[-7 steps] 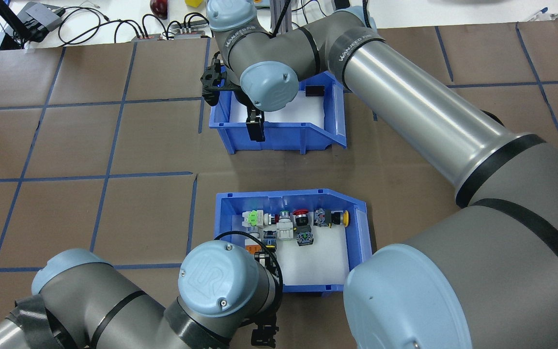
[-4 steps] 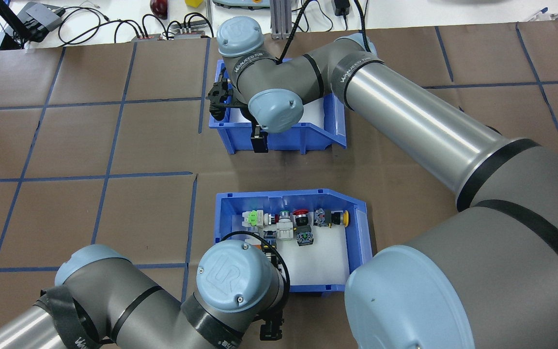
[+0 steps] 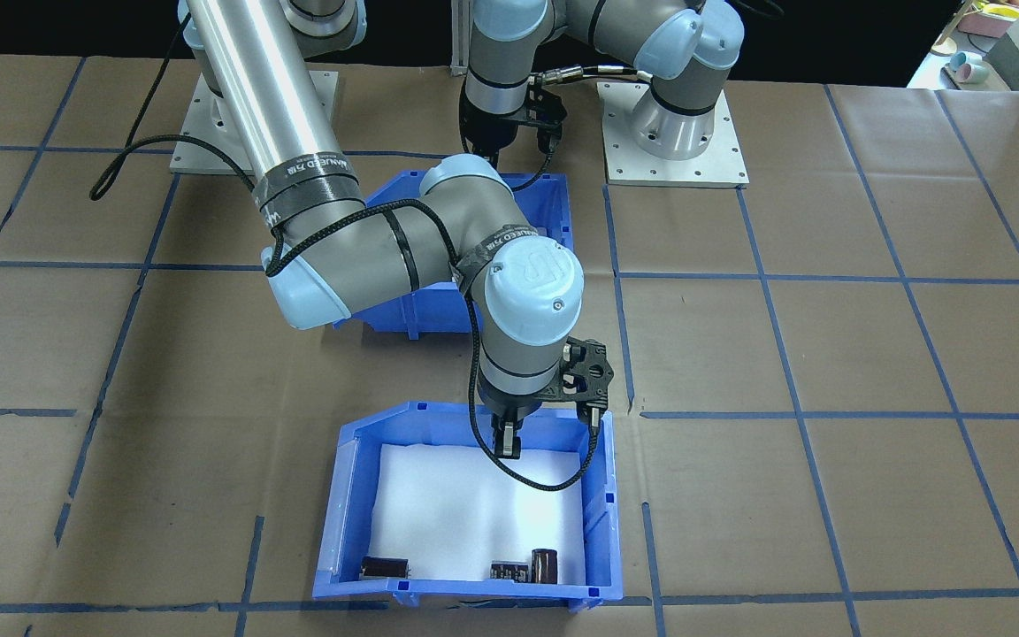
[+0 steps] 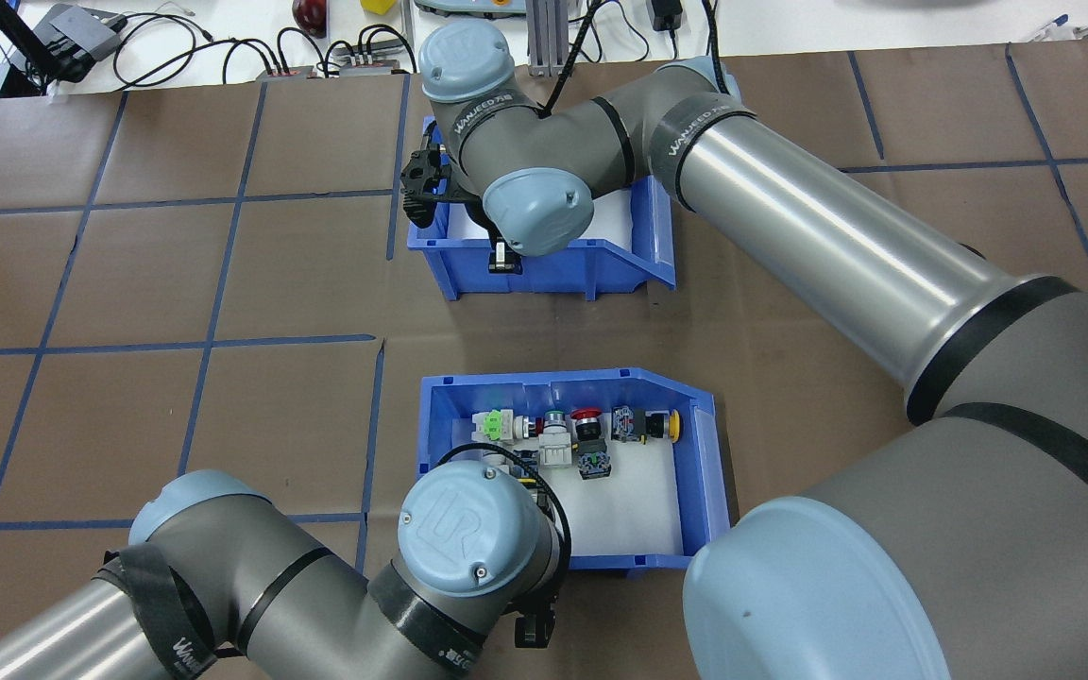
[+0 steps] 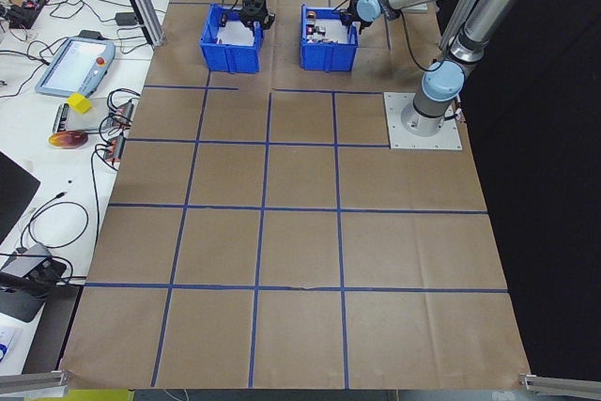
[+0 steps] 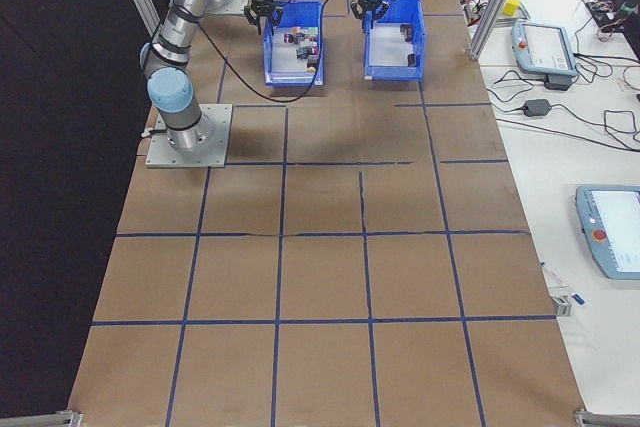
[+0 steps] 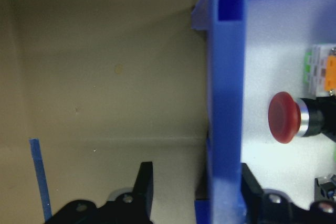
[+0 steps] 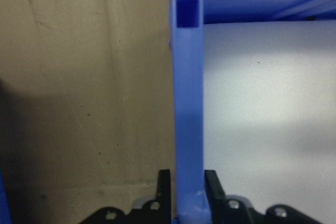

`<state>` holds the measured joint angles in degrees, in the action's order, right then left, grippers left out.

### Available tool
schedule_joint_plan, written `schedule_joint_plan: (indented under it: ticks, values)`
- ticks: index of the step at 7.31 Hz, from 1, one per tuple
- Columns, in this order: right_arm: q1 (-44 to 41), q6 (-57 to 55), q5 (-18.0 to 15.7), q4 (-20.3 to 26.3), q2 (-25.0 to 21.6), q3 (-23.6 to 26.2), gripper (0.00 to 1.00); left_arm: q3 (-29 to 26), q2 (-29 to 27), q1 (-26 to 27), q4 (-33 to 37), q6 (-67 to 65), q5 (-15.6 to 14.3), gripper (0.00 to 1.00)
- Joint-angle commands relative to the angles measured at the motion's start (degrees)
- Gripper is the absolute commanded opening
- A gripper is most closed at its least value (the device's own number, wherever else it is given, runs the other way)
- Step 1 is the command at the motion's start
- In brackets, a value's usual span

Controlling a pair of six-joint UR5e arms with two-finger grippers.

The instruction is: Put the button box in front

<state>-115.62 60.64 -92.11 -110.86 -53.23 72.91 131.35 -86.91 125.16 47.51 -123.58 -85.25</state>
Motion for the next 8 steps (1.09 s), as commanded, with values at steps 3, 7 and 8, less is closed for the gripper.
schedule_joint_plan:
  ticks: [3,7,8]
  values:
    - [1.6,0.9,-3.4,0.5,-3.2,0.3,0.05,-1.5,1.3,-0.6,-3.2,-0.5,-0.8,0.00]
    - [13.6,12.3,-4.1,2.1,-9.1,3.0,0.05,-12.3,0.4,-11.6,12.1,14.3,-2.7,0.00]
    - [17.7,18.6,-3.9,2.0,-12.0,7.0,0.05,-12.3,-0.4,-16.0,11.9,18.9,-2.6,0.00]
